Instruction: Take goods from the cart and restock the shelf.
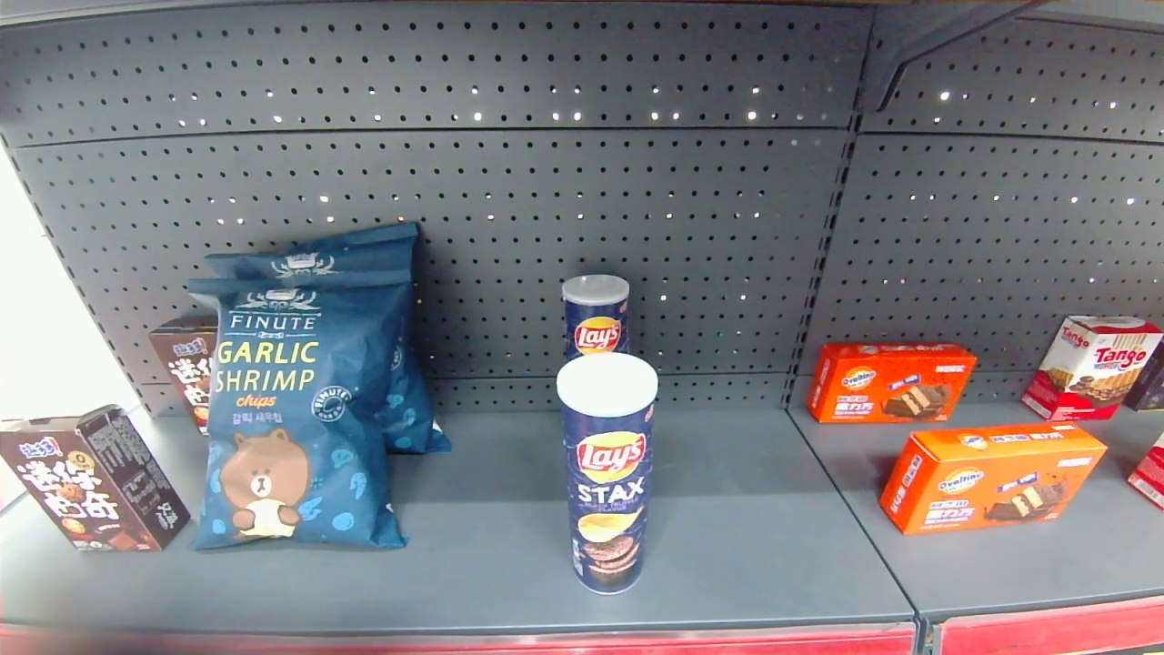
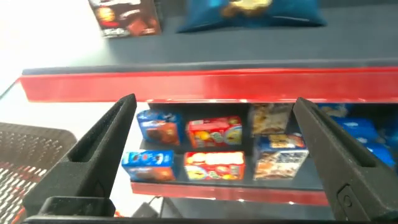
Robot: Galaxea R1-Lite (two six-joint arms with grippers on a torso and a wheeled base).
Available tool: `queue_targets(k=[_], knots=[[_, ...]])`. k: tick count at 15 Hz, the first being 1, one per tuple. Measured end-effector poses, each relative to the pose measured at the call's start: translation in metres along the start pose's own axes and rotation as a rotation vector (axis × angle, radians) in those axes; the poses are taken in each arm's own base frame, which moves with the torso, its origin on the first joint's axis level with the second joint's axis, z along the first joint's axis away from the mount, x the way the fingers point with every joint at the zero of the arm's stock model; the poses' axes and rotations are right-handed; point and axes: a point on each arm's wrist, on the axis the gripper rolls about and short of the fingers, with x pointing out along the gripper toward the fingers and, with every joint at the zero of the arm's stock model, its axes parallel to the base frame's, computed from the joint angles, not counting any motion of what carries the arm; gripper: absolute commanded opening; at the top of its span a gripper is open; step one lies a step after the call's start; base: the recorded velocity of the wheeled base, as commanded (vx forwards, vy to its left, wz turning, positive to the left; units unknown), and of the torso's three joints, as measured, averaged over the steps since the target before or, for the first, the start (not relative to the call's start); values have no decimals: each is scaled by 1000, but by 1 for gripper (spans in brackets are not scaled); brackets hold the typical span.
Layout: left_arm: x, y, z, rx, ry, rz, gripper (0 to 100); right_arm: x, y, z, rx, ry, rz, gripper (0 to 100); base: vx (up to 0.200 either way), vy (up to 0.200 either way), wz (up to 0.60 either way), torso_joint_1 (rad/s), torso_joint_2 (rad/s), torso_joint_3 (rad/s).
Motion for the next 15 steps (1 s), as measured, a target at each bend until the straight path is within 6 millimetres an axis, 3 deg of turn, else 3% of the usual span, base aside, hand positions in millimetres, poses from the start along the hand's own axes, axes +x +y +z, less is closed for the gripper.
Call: queue_targets(k=[11,15], knots=[[0,-3,-1,-13,-54,-519,100,0,0,0,2,-7,-8,100,0,0,0,0,0,0],[-1,2,-3,17,-91,-485,100,0,0,0,2,-7,-8,100,0,0,0,0,0,0]])
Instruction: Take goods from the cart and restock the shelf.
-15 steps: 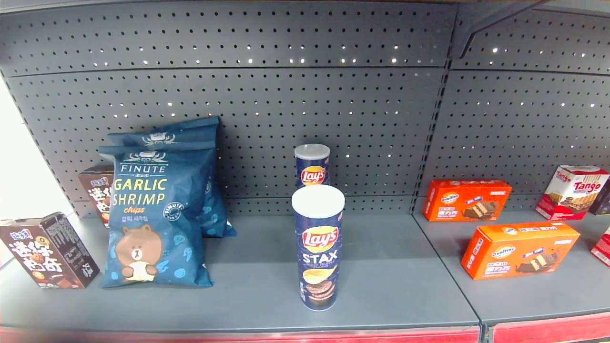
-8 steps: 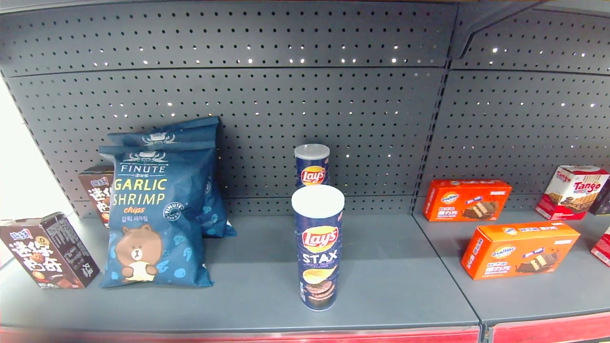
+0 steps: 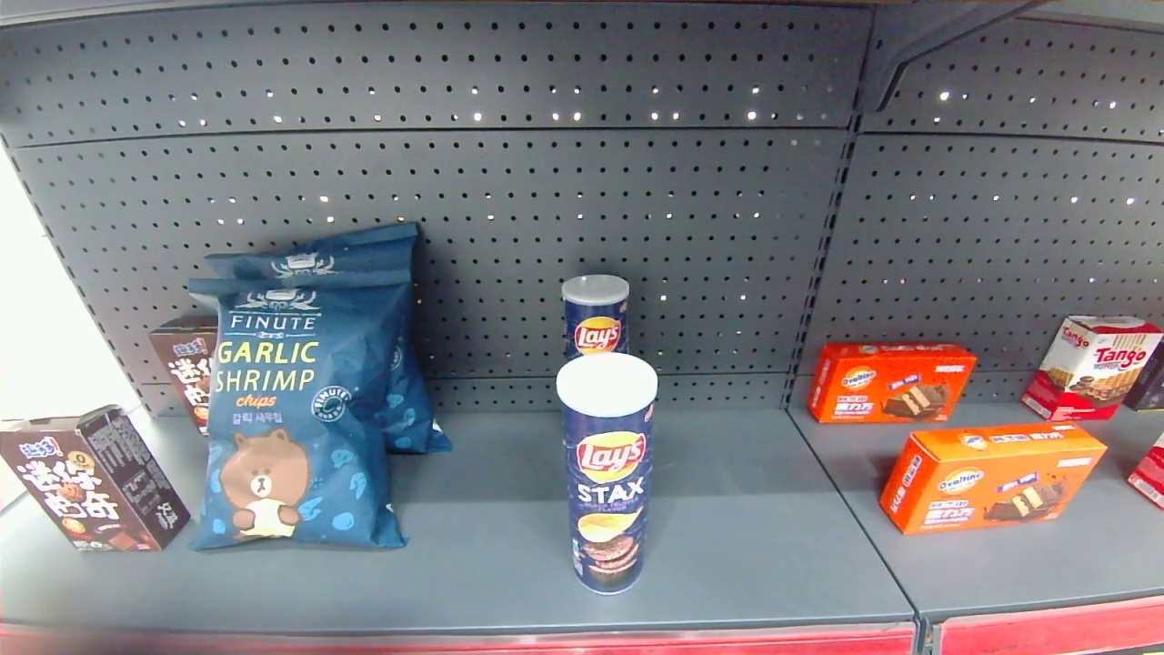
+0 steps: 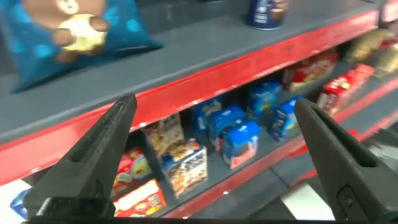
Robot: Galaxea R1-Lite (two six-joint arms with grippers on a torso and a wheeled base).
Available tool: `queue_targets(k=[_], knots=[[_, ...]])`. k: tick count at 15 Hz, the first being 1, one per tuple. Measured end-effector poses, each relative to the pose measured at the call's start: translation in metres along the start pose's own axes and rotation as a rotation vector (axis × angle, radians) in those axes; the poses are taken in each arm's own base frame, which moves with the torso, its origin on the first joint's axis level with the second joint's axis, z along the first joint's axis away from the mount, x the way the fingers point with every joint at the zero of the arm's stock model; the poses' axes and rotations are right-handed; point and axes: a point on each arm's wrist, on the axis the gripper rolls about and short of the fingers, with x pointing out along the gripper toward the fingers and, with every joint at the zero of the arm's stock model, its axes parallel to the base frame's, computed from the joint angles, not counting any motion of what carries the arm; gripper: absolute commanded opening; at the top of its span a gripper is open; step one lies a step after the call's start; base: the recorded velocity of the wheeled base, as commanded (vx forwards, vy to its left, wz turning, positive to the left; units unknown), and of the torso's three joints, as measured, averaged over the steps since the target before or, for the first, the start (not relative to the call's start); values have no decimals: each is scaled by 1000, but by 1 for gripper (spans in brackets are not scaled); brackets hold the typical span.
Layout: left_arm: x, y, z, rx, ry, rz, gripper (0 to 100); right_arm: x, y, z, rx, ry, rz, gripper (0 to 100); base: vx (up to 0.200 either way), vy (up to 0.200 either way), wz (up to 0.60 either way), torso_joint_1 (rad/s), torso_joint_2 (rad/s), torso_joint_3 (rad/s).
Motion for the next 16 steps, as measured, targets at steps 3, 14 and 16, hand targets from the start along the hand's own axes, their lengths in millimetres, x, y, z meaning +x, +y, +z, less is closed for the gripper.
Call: queue_targets(k=[3,14,16], knots=[[0,3,0,3,7,168,100,0,0,0,0,0,0,100,0,0,0,0,0,0],[0,-9,0,8,-11,456,100,0,0,0,1,0,1,100,0,0,0,0,0,0],[2,-10,0,55,-51,421,100,0,0,0,1,0,0,100,0,0,0,0,0,0]])
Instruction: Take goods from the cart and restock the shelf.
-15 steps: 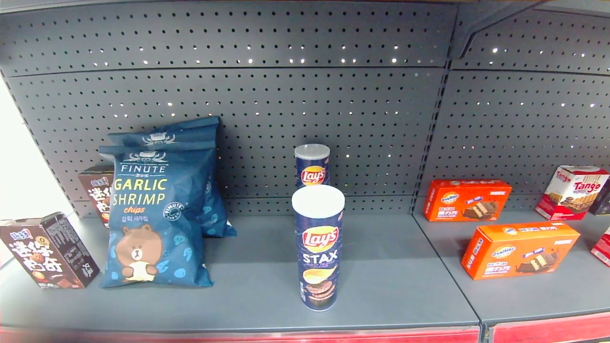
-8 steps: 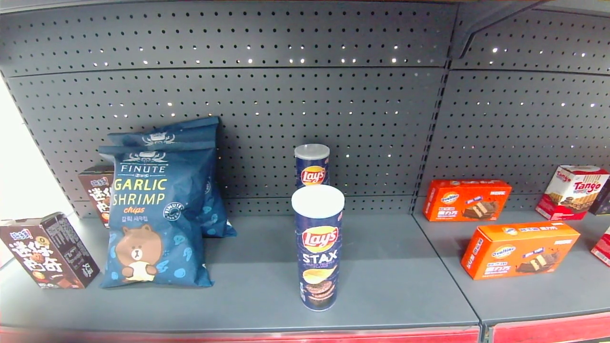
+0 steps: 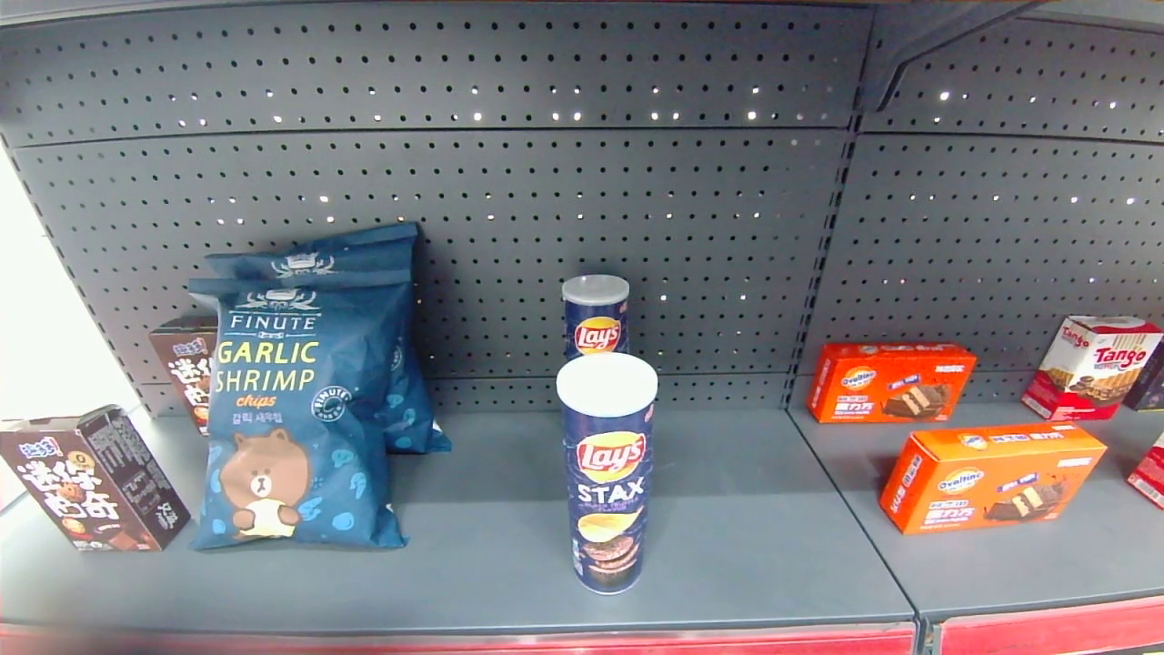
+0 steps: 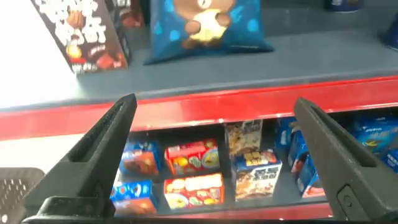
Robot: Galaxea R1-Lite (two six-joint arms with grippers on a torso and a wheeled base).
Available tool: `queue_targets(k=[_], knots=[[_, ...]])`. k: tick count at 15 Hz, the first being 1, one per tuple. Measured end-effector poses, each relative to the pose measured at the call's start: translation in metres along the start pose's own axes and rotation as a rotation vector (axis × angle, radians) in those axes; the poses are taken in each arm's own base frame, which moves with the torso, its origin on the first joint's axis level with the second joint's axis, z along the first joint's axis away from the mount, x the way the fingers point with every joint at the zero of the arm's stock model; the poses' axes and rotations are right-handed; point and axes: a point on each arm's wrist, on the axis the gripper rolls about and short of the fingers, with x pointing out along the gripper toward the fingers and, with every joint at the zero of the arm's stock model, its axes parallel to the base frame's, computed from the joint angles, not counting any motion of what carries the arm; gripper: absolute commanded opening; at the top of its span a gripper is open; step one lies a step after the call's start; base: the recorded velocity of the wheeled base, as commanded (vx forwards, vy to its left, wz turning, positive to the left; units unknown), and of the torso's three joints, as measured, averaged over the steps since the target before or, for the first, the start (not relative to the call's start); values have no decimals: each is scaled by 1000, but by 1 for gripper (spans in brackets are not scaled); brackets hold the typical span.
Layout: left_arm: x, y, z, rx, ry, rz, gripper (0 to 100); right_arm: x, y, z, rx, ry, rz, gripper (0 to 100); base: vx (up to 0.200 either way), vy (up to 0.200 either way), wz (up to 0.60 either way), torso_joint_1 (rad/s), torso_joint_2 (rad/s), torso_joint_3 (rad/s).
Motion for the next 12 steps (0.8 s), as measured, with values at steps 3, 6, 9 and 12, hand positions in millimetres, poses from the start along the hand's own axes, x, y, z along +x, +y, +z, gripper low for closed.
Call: queue_targets(k=[3,6,9,12], knots=[[6,-3,-7,62,-70,-100,100,0,0,0,0,0,1,100,0,0,0,0,0,0],[7,-2,-10,13,-50,-72,100,0,0,0,0,0,0,100,0,0,0,0,0,0],[7,-1,-11,-73,-40,4,100,0,0,0,0,0,0,100,0,0,0,0,0,0],[7,0,-11,-75,-40,11,100,0,0,0,-1,2,1,100,0,0,0,0,0,0]])
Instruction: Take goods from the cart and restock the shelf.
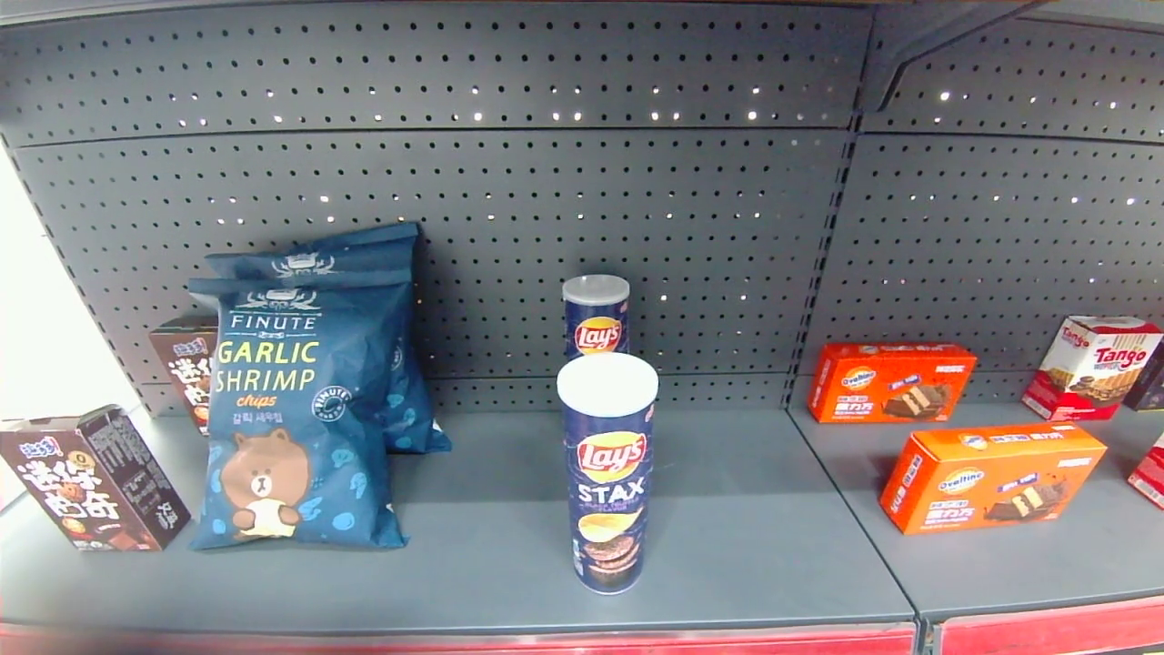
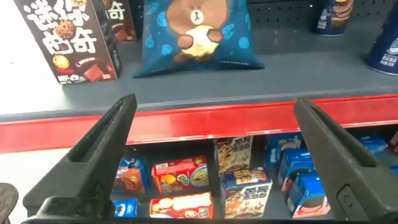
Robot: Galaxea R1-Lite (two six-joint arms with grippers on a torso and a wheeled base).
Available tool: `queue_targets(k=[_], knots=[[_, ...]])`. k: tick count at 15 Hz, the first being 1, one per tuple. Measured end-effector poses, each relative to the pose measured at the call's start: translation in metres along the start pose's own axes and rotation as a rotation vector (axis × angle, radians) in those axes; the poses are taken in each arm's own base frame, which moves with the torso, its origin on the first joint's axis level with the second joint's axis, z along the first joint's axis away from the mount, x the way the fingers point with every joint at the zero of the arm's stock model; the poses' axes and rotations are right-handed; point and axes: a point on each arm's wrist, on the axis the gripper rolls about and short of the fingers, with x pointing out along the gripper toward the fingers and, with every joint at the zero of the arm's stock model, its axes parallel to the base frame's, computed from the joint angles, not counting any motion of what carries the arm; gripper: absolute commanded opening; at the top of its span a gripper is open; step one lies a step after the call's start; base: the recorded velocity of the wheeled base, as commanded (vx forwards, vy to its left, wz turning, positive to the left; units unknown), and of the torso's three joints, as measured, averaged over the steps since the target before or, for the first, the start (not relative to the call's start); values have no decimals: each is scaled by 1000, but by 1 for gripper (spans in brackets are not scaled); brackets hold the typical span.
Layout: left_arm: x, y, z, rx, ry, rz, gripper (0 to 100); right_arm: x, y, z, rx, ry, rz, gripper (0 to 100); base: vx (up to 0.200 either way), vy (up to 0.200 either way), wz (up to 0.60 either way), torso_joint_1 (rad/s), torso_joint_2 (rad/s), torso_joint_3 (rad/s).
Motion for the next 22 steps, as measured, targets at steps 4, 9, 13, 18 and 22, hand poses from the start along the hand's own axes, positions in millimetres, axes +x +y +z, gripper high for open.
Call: queue_targets(k=[4,9,13,18,22], knots=[[0,0,0,0,-1,-3,100,0,0,0,1,0,0,100,-50,0,0,1,1,1],[0,0,0,1,-1,-5,100,0,0,0,0,0,2,100,0,0,0,0,0,0],[0,0,0,1,0,-4,100,0,0,0,-1,0,0,100,0,0,150,1,-1,1],[0,0,0,0,0,-3,100,0,0,0,1,-1,-1,100,0,0,0,0,0,0],[0,0,0,-1,0,-3,100,0,0,0,1,-1,-1,100,0,0,0,0,0,0]])
